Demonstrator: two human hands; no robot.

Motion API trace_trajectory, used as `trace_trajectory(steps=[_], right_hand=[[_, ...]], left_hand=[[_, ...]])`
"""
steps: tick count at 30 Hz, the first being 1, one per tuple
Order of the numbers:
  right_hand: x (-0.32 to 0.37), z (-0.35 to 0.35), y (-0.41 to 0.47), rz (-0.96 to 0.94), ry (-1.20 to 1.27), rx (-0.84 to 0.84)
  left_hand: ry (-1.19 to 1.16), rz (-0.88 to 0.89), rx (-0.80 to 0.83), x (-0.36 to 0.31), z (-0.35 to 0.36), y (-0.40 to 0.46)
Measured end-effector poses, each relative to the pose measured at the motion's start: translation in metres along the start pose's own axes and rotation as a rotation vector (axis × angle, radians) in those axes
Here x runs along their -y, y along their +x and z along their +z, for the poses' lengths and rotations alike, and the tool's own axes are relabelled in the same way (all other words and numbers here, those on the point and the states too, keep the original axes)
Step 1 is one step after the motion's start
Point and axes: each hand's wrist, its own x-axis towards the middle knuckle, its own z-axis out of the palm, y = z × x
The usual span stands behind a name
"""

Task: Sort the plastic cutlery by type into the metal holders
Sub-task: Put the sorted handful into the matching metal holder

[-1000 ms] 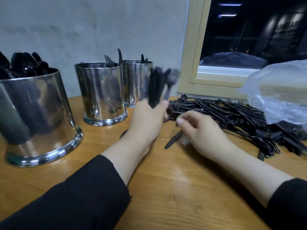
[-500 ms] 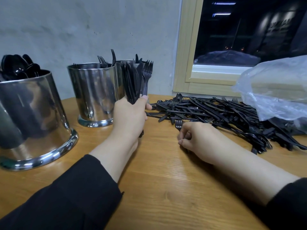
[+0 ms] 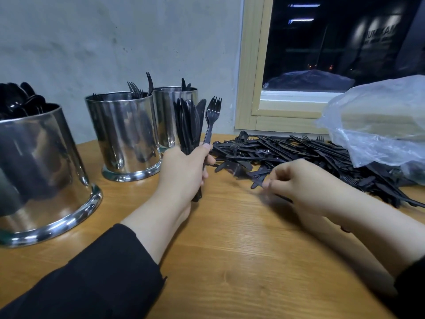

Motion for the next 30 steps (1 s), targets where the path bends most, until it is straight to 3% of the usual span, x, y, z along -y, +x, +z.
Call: trace_trajectory(steps=[3,6,13,17,22,28,30], right_hand=[[0.007,-0.001,-0.005,-0.040,0.335,-0.121],[0.016,0.002,-0.008,-0.085,0.657,-0.091],[0.010,0.015,0.000,-0.093,0.821,-0.116],[0.000,0.017,0.004,-0.081,0.779,-0.199],[-0.009,0.012,0.009,-0.070,0.474,-0.263],[-0.007,0.009,0.005,-0.105,0.321,-0.226],[-0.013,-0.001,0.010,-0.107,0.253,-0.328]], left_hand=[[0.008,-0.005,0.039,0.002,0.003,-0.004],[-0.002,-0.002,0.094,0.004,0.009,-0.009],[0.006,-0.024,0.273,0.009,0.041,-0.021],[0.025,-0.036,0.328,0.013,0.058,-0.016],[0.038,-0.067,0.383,0.017,0.063,-0.011],[0.146,-0.020,0.455,0.010,0.056,-0.018],[0.173,-0.003,0.437,0.008,0.054,-0.016]])
